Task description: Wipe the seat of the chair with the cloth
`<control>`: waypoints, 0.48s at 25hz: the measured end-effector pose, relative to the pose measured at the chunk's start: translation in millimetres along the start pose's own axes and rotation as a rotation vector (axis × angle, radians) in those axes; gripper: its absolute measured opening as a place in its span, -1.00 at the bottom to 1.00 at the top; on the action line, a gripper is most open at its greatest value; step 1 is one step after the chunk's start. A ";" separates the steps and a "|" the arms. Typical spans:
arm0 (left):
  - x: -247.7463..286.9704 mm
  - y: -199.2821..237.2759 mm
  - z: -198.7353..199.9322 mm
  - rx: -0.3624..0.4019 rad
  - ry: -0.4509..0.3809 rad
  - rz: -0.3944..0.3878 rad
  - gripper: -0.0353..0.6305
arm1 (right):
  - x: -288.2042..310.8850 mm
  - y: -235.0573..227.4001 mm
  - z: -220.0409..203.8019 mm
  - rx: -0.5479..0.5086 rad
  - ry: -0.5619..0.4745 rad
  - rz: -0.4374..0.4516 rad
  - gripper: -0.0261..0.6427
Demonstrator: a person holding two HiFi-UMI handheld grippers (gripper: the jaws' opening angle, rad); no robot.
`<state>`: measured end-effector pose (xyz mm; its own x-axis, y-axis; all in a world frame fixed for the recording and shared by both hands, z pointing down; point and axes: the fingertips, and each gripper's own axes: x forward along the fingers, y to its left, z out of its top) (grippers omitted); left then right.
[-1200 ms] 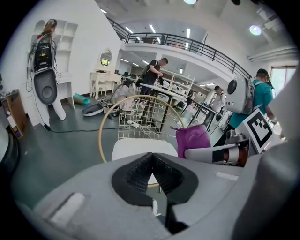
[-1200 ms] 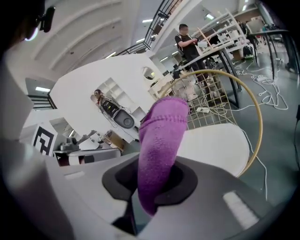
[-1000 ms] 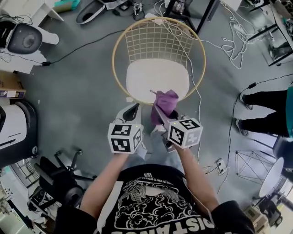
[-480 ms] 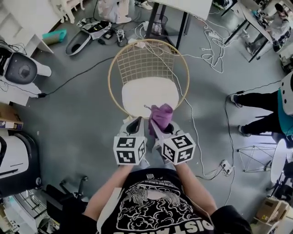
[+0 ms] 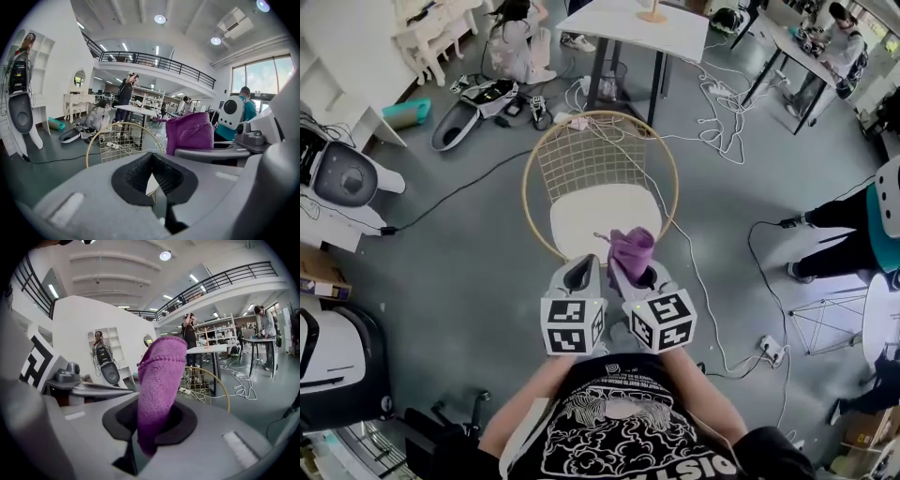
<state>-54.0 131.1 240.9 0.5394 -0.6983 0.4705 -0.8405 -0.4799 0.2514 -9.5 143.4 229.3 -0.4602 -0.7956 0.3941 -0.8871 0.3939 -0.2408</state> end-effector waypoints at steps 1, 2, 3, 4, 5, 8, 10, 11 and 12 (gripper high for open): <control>-0.3 0.0 -0.1 -0.002 0.003 0.000 -0.92 | 0.2 -0.1 0.3 0.002 -0.001 -0.001 -0.73; -0.6 -0.3 -0.7 -0.003 0.006 -0.001 -0.92 | 0.0 -0.5 0.6 0.005 -0.003 -0.002 -0.73; -0.9 -1.0 -1.5 -0.005 0.010 -0.002 -0.92 | -0.6 -1.3 1.1 0.010 -0.004 -0.005 -0.73; -1.3 -2.2 -2.1 -0.005 0.013 -0.004 -0.92 | -1.6 -2.3 2.0 0.013 -0.006 -0.008 -0.73; -1.5 -3.5 -2.3 -0.003 0.015 -0.007 -0.92 | -2.7 -3.0 3.1 0.016 -0.009 -0.011 -0.73; 1.1 -5.4 -1.3 0.006 0.019 -0.013 -0.92 | -1.9 -4.3 5.3 0.015 -0.012 -0.012 -0.73; 4.5 -4.6 -0.6 0.009 0.024 -0.015 -0.92 | 1.0 -5.3 5.3 0.016 -0.010 -0.011 -0.73; 5.9 -4.3 -0.6 0.010 0.025 -0.014 -0.92 | 2.3 -6.0 5.3 0.018 -0.011 -0.010 -0.73; 6.9 -4.2 -0.5 0.011 0.025 -0.014 -0.92 | 3.5 -6.9 5.5 0.019 -0.012 -0.008 -0.73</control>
<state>-46.8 128.5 243.6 0.5496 -0.6781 0.4880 -0.8322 -0.4956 0.2487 -4.8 135.4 227.4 -0.4522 -0.8042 0.3858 -0.8900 0.3785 -0.2541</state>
